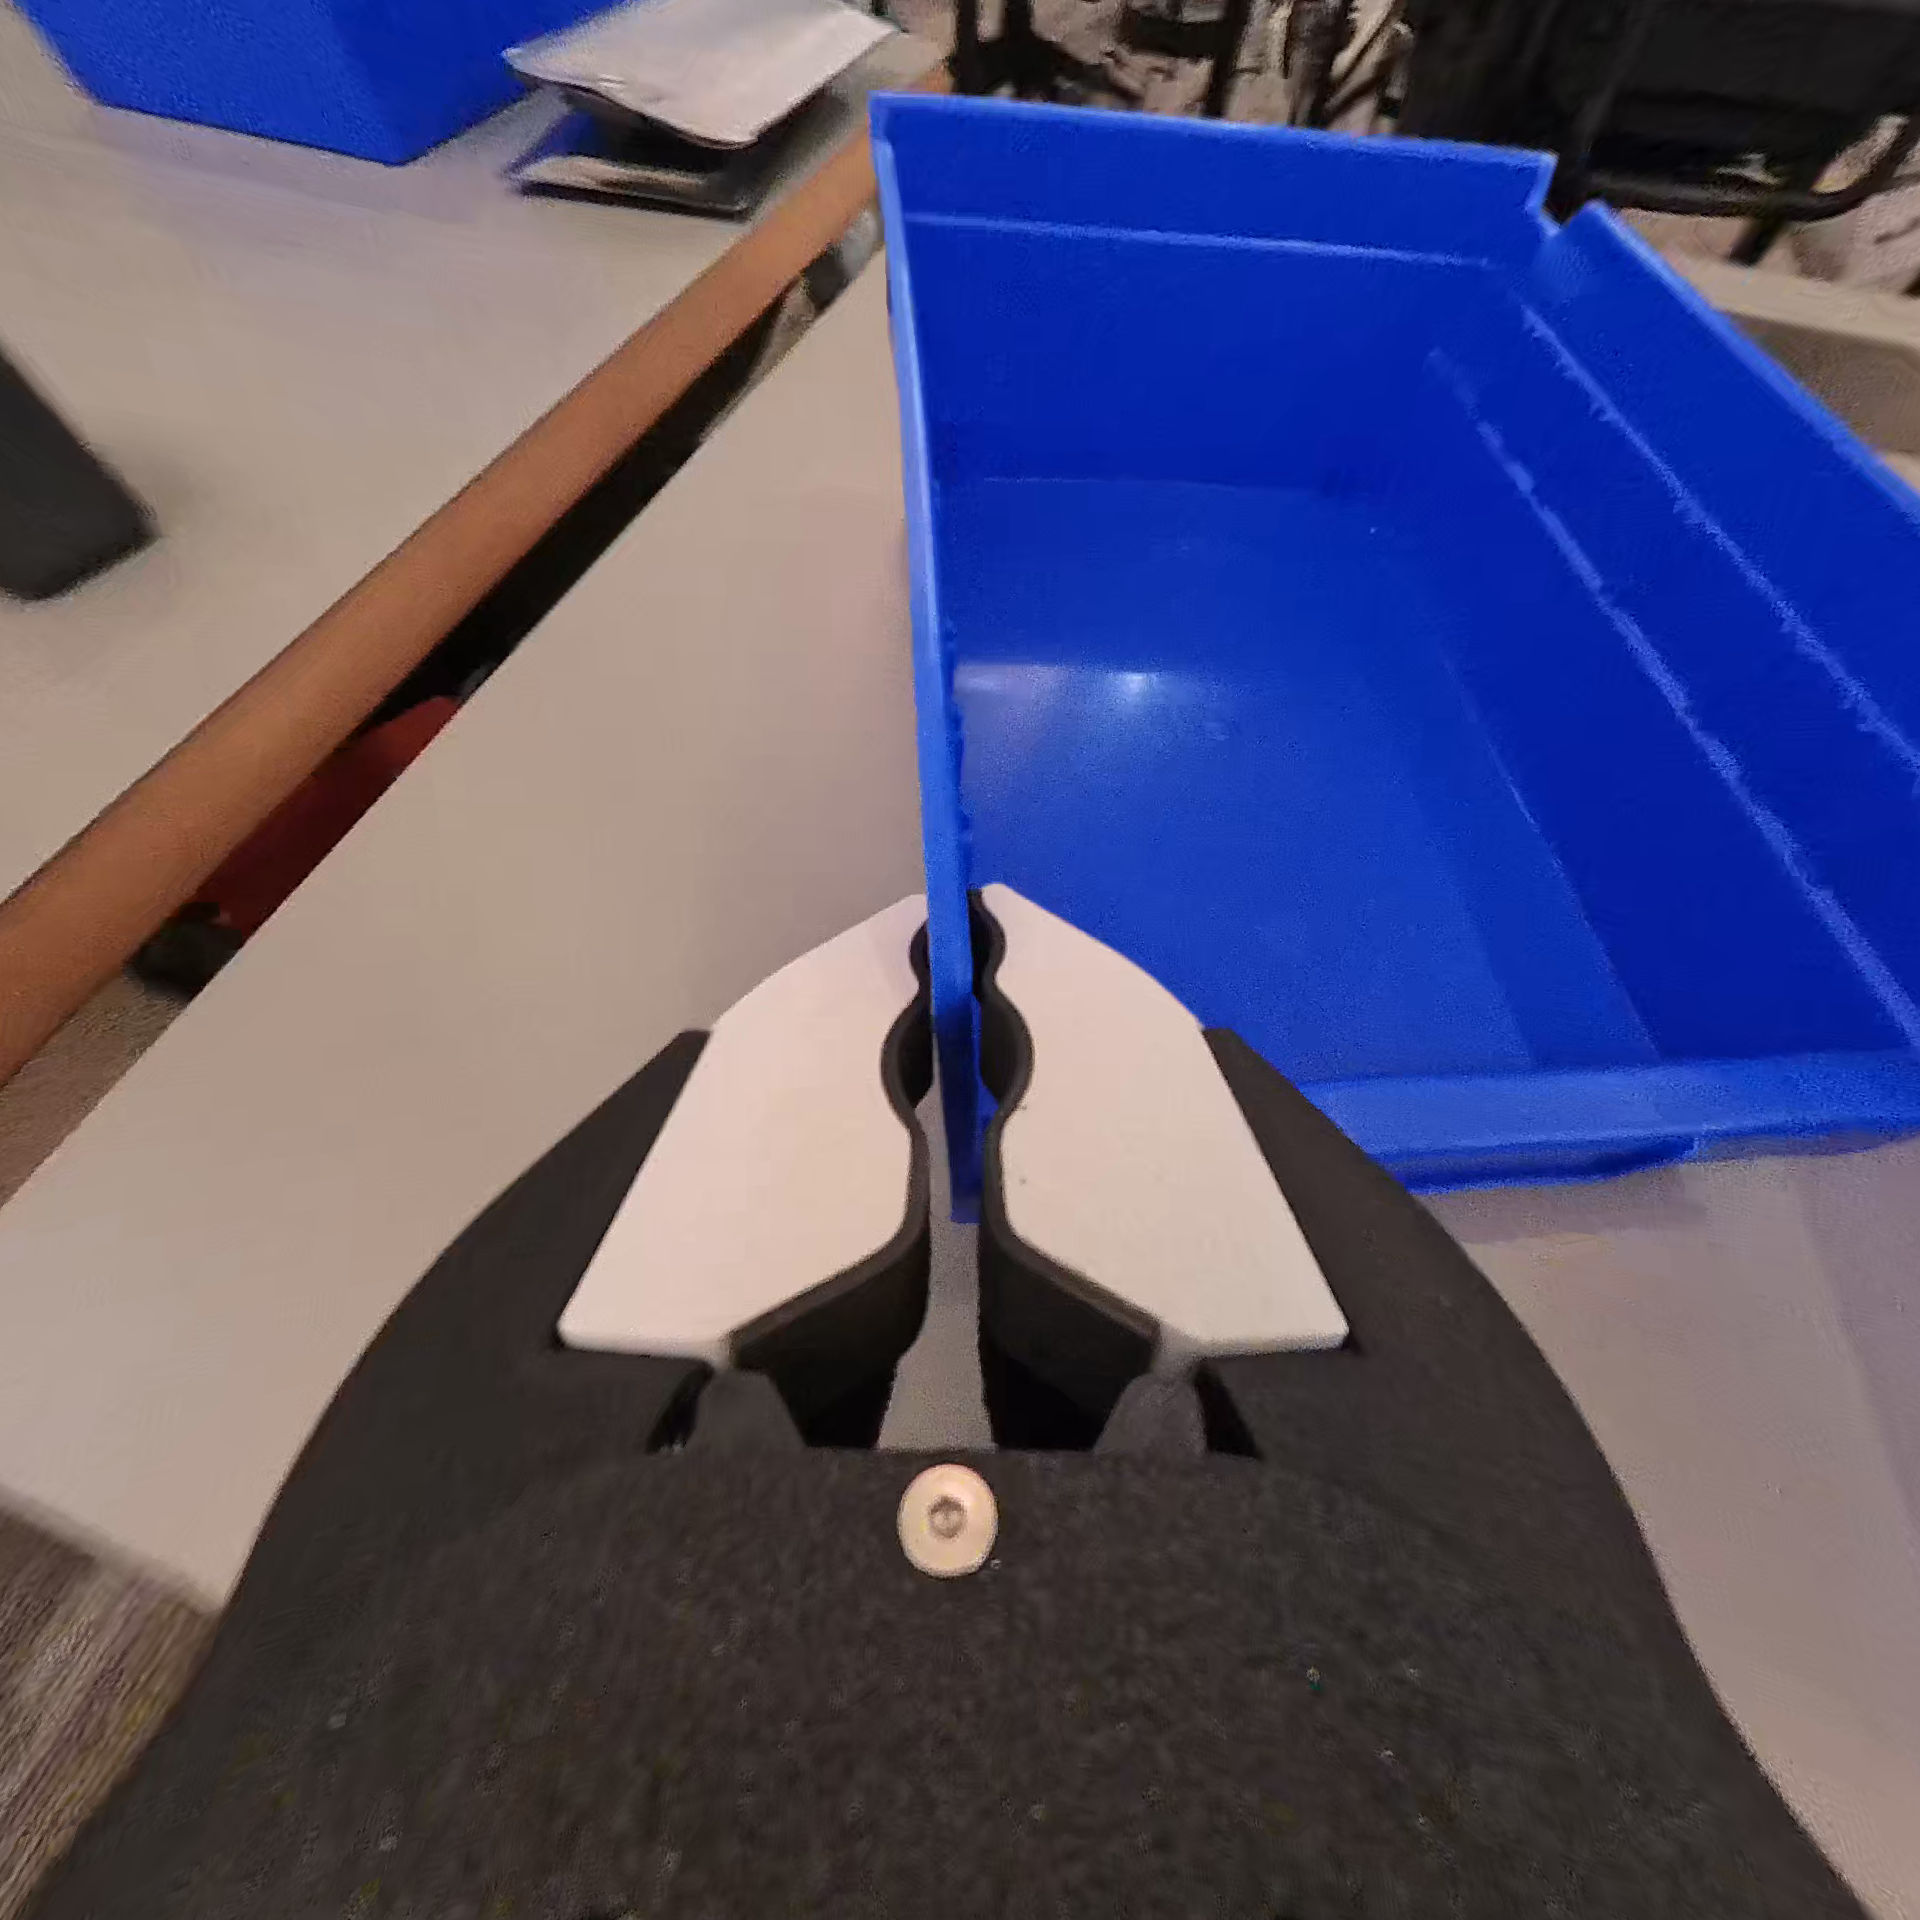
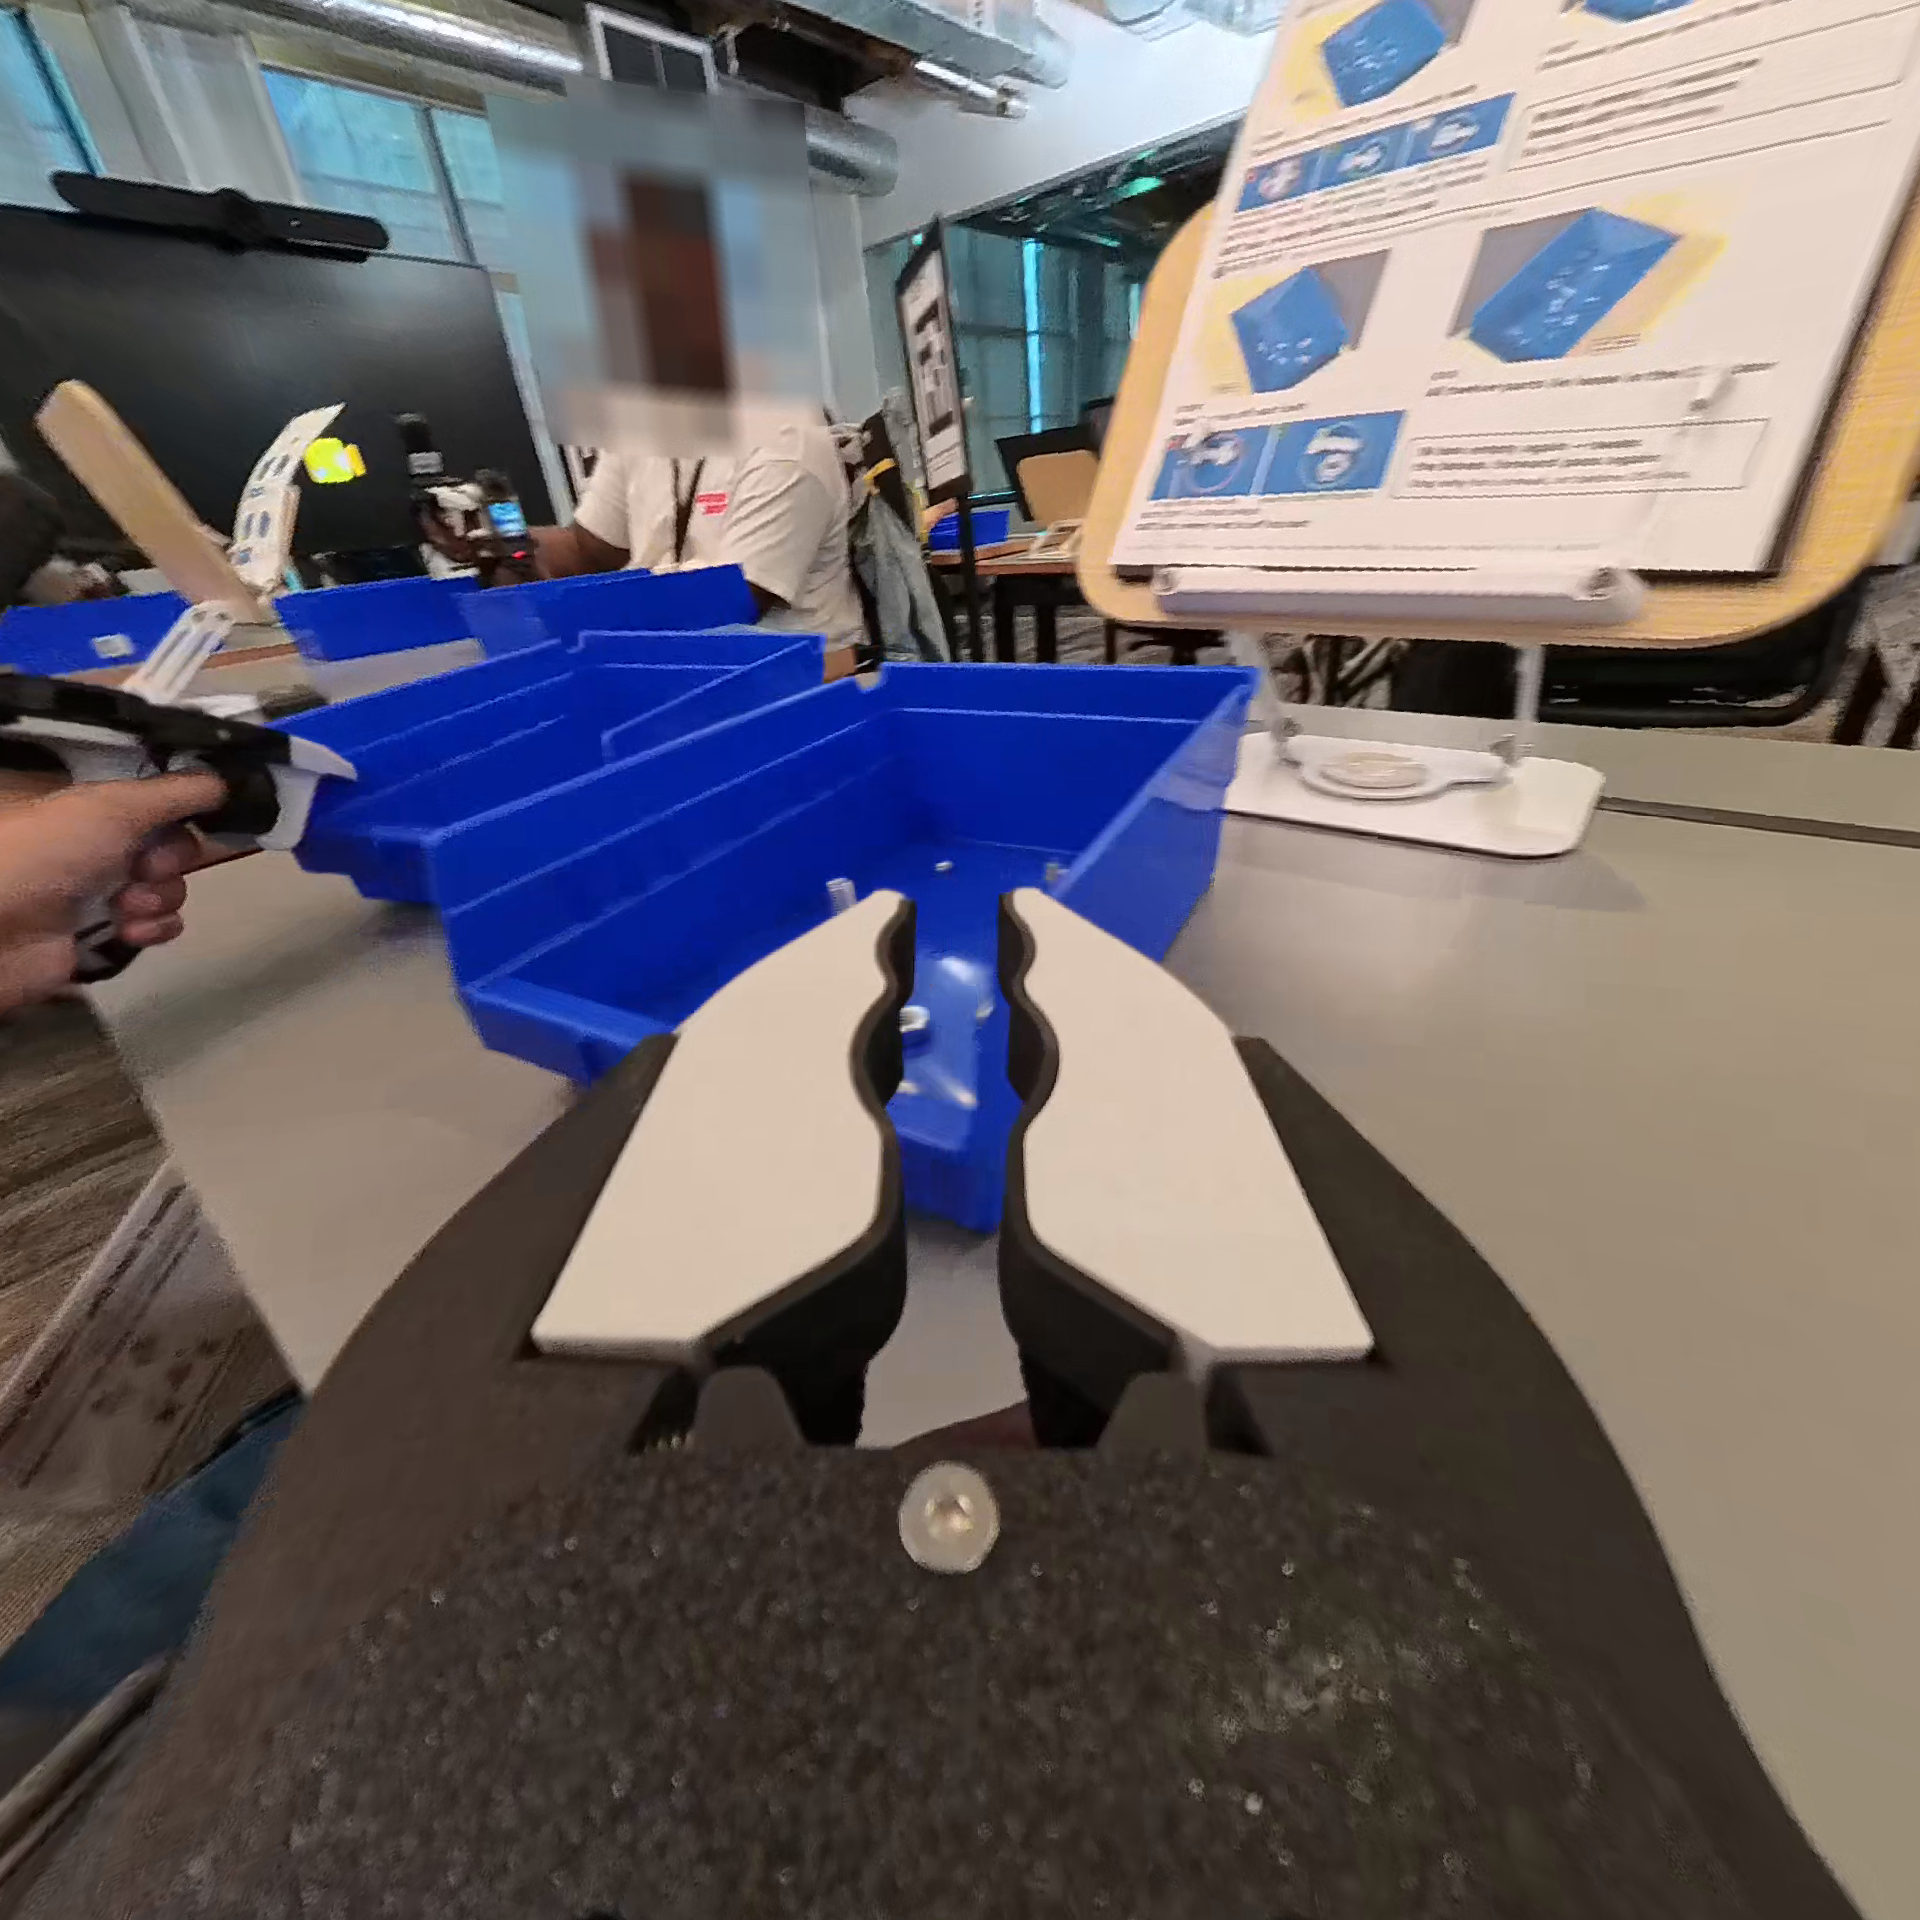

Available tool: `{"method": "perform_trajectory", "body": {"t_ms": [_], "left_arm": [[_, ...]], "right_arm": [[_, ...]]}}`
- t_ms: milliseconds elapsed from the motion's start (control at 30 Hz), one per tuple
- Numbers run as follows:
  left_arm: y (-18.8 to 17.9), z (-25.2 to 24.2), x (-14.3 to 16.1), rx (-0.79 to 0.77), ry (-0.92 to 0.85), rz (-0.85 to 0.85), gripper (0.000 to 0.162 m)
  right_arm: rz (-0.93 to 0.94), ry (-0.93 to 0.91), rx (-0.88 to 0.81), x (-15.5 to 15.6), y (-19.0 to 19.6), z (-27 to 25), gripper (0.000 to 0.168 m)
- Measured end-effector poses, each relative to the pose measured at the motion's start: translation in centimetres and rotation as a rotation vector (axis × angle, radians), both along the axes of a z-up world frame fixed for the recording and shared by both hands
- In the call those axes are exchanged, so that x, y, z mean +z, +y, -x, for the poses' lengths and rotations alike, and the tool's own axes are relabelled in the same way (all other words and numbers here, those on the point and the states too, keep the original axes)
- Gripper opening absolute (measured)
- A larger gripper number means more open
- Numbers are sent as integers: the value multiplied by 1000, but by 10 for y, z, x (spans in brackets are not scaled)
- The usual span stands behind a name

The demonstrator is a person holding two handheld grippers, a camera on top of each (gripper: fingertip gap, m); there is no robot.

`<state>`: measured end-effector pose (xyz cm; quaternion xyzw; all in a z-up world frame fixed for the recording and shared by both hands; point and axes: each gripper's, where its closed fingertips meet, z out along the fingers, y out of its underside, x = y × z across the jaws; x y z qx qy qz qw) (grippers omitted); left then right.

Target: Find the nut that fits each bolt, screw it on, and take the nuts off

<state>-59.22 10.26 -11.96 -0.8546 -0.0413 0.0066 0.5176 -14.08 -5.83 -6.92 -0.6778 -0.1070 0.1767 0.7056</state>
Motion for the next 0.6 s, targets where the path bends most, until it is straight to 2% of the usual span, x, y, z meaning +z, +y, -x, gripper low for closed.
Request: {"method": "perform_trajectory", "body": {"t_ms": [133,333,467,600], "left_arm": [[-67,4,1,104,-16,-55,2],[-137,-9,44,92,11,-241,4],[-166,-23,62,89,78,-312,4],[-184,-28,77,90,77,-371,5]], "right_arm": [[57,-15,152,-8,-17,55,15],[205,-41,452,-28,-61,167,29],[253,-42,488,-25,-66,220,36],[318,-26,400,-26,-42,255,37]]}}
